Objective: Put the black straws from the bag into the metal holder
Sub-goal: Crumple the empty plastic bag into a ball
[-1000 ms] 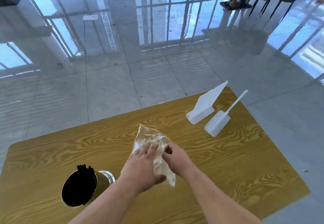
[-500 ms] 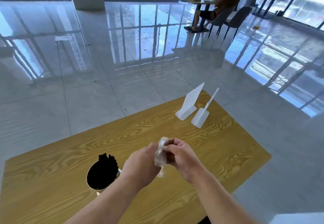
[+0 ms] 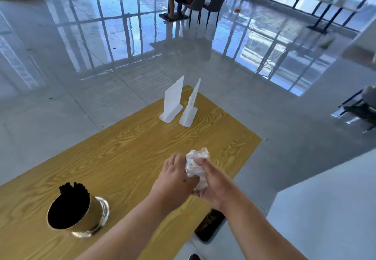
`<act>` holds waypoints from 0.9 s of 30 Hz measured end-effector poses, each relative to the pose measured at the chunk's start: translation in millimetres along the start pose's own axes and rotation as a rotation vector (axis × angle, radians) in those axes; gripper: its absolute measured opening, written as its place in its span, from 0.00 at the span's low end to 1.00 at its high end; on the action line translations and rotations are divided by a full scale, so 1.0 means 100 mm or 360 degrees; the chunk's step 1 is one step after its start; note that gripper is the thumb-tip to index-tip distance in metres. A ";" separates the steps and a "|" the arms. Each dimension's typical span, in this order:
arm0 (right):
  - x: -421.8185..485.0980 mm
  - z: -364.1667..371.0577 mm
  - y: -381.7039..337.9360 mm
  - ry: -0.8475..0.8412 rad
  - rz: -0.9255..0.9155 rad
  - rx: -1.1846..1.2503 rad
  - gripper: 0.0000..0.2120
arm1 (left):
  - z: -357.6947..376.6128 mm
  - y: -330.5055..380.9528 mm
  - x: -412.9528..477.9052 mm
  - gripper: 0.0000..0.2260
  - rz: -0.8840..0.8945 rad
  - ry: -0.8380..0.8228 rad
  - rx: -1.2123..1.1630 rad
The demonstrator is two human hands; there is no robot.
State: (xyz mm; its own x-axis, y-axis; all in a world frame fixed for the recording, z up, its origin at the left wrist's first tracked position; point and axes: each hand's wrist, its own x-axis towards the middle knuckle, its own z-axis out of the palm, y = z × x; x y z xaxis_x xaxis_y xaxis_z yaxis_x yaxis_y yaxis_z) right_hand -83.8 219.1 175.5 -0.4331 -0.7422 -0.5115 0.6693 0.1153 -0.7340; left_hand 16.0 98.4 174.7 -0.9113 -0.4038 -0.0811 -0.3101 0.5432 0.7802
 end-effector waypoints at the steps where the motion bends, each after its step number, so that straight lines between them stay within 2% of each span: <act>1: -0.01 -0.08 -0.02 0.0084 -0.0024 0.0050 0.18 | 0.06 0.04 0.03 0.19 0.0050 0.0034 0.0057; 3: 0.00 -0.26 -0.06 0.0246 -0.0079 0.0194 0.11 | 0.19 0.11 0.08 0.34 0.0094 0.0075 0.0003; 4: 0.00 -0.35 -0.08 0.0317 -0.0109 0.0277 0.09 | 0.26 0.14 0.10 0.38 0.0142 0.0078 -0.0022; 7: -0.01 -0.59 -0.17 0.0495 -0.0150 0.0382 0.09 | 0.52 0.22 0.14 0.43 0.0439 -0.0031 0.0101; 9: -0.01 -0.76 -0.21 0.0577 -0.0137 0.0261 0.11 | 0.68 0.26 0.20 0.42 0.0581 -0.0092 0.0252; 13: -0.02 -1.03 -0.24 0.0410 -0.0146 0.0267 0.15 | 0.91 0.29 0.39 0.30 0.0573 -0.0040 0.0221; 19: -0.04 -1.40 -0.11 0.0170 -0.0097 0.0007 0.11 | 1.23 0.20 0.71 0.20 0.0130 -0.0075 0.0018; 22: 0.01 -1.58 0.02 0.0354 -0.0046 -0.0236 0.23 | 1.39 0.05 0.84 0.19 0.0024 -0.0167 0.0046; 25: 0.08 -1.79 0.16 0.0517 -0.0060 -0.0402 0.19 | 1.57 -0.12 0.93 0.20 -0.0034 -0.0232 0.0144; 27: 0.12 -1.95 0.26 0.0623 -0.0104 -0.0595 0.15 | 1.72 -0.24 0.99 0.25 -0.0065 -0.0294 0.0245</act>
State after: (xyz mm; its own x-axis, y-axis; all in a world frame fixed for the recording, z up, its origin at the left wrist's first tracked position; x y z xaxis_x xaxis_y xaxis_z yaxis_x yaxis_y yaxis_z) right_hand -189.1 342.0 63.6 -0.7069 -0.4624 -0.5352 0.4041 0.3571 -0.8422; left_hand -112.9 172.0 41.6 -0.9269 -0.2935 -0.2337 -0.3722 0.6408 0.6715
